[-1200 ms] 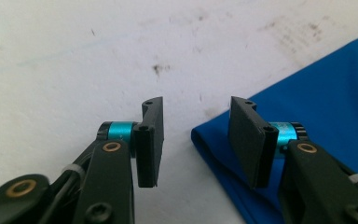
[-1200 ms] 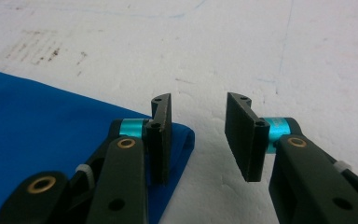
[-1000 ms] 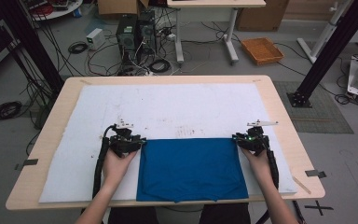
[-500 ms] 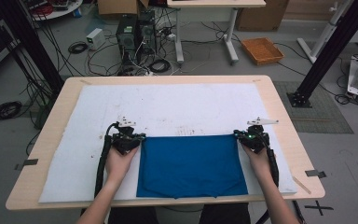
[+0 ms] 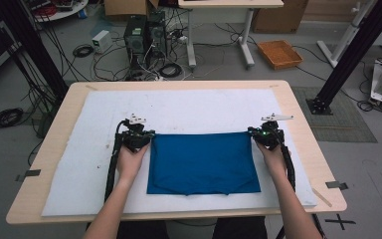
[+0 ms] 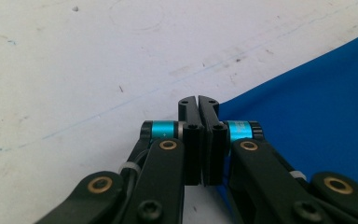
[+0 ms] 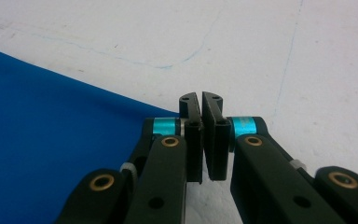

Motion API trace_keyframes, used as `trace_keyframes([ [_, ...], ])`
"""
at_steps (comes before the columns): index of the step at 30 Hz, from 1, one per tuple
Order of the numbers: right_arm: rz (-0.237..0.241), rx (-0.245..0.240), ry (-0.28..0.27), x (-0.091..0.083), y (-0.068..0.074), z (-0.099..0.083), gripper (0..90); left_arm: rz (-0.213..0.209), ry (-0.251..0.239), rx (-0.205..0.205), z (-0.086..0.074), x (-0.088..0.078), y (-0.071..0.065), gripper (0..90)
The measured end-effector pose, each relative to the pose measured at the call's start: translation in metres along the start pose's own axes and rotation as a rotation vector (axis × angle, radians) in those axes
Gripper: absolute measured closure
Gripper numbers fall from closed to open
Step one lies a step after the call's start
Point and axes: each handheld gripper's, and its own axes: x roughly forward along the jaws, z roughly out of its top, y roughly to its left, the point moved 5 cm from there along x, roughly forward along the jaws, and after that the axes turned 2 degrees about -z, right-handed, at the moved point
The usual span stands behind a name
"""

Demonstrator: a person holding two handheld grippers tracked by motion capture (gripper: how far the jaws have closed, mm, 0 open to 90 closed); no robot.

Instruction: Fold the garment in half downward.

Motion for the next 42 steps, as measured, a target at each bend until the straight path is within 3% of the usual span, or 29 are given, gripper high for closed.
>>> trace_keyframes([
  [10,0.0,-0.004,0.003,0.003,-0.001,-0.001,86.7,0.014,-0.015,0.005,0.002,-0.002,0.0,87.7],
  [12,0.002,-0.011,0.0,0.002,0.0,-0.001,81.3,0.04,-0.026,0.005,0.004,-0.006,0.002,78.7],
  [13,-0.001,-0.009,-0.001,0.001,0.0,0.0,74.5,0.042,-0.033,0.003,0.004,-0.008,0.002,75.0],
  [15,0.009,-0.006,-0.006,-0.002,0.001,0.0,71.6,0.054,-0.044,0.005,0.006,-0.015,0.002,62.5],
  [20,0.016,-0.034,-0.053,-0.02,0.009,0.002,58.0,0.013,-0.096,0.022,0.006,-0.04,-0.004,45.8],
  [23,0.026,-0.032,-0.1,-0.038,0.015,0.001,51.4,-0.011,-0.126,0.048,-0.002,-0.06,-0.011,42.1],
  [27,0.035,-0.027,-0.169,-0.063,0.019,-0.007,47.9,-0.031,-0.141,0.091,-0.018,-0.078,-0.019,40.1],
  [30,0.033,-0.005,-0.186,-0.075,0.018,-0.015,47.0,-0.058,-0.174,0.084,-0.026,-0.087,-0.021,40.1],
  [35,0.02,0.023,-0.191,-0.084,0.01,-0.022,44.6,-0.084,-0.171,0.087,-0.029,-0.091,-0.021,37.1],
  [42,0.008,0.032,-0.206,-0.089,0.004,-0.021,43.0,-0.078,-0.182,0.089,-0.031,-0.096,-0.02,36.9],
])
